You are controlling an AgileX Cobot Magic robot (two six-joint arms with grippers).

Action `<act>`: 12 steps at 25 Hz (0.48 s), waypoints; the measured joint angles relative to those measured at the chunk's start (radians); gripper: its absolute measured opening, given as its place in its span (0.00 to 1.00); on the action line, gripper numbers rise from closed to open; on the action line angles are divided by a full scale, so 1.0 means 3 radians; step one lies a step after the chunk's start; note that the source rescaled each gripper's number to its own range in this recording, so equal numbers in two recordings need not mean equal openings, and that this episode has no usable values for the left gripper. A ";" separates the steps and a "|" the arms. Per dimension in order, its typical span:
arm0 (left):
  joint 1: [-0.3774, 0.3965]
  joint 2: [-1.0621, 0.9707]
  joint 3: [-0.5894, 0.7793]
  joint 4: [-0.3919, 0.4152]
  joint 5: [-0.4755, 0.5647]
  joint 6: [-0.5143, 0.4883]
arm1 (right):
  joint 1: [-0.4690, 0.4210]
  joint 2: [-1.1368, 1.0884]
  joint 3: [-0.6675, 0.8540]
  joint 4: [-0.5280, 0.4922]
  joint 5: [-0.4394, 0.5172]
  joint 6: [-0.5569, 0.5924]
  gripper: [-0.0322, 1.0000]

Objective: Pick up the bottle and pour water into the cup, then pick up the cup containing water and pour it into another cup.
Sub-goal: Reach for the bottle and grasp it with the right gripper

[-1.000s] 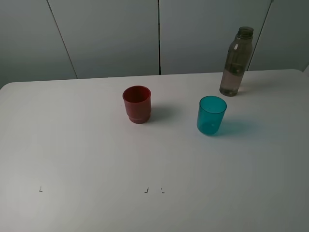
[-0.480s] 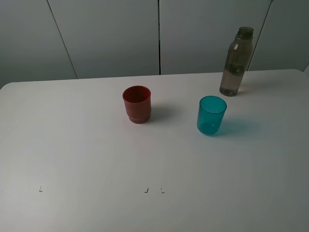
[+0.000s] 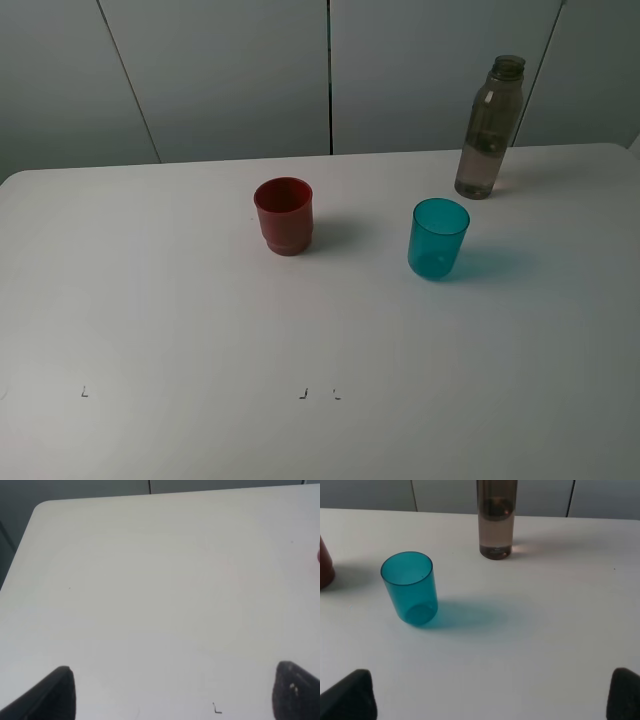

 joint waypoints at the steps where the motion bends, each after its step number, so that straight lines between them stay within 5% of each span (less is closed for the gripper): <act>1: 0.0000 0.0000 0.0000 0.0000 0.0000 0.0000 | 0.0000 0.0000 0.0000 0.0000 0.0000 0.0000 1.00; 12: 0.0000 0.0000 0.0000 0.0000 0.0000 0.0000 | 0.0000 0.0000 0.0000 0.0000 0.0000 0.0000 1.00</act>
